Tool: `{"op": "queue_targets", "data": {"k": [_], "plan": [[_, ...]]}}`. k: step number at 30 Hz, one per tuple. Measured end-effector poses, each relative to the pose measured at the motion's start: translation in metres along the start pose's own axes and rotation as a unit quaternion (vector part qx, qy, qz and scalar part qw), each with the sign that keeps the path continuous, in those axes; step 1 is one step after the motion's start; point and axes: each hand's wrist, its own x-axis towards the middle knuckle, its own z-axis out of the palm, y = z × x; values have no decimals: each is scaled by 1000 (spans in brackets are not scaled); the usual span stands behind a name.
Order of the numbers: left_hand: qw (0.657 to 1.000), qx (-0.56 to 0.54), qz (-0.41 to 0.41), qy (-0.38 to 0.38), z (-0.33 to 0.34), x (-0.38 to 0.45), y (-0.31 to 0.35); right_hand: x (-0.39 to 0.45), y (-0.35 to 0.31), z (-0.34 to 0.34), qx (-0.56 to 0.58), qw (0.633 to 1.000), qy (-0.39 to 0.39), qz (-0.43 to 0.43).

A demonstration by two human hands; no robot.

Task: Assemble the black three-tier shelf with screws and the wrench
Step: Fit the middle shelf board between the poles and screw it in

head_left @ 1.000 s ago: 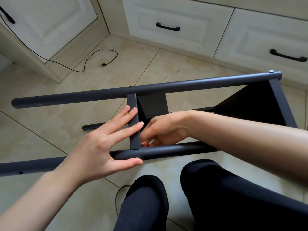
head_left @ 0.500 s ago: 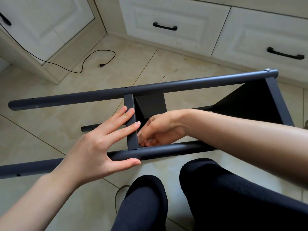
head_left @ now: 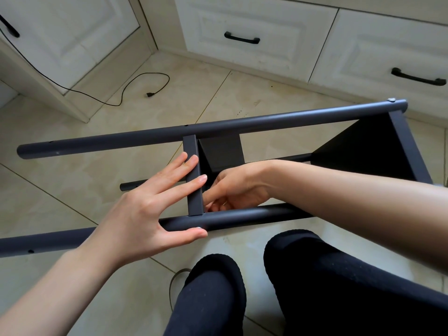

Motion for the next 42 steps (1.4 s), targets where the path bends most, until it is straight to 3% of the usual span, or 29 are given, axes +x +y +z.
{"op": "queue_targets", "data": {"k": [42], "plan": [[1000,17,4,-6,-1,-1,2,-2,0,0,19,1000,-18,-14]]}}
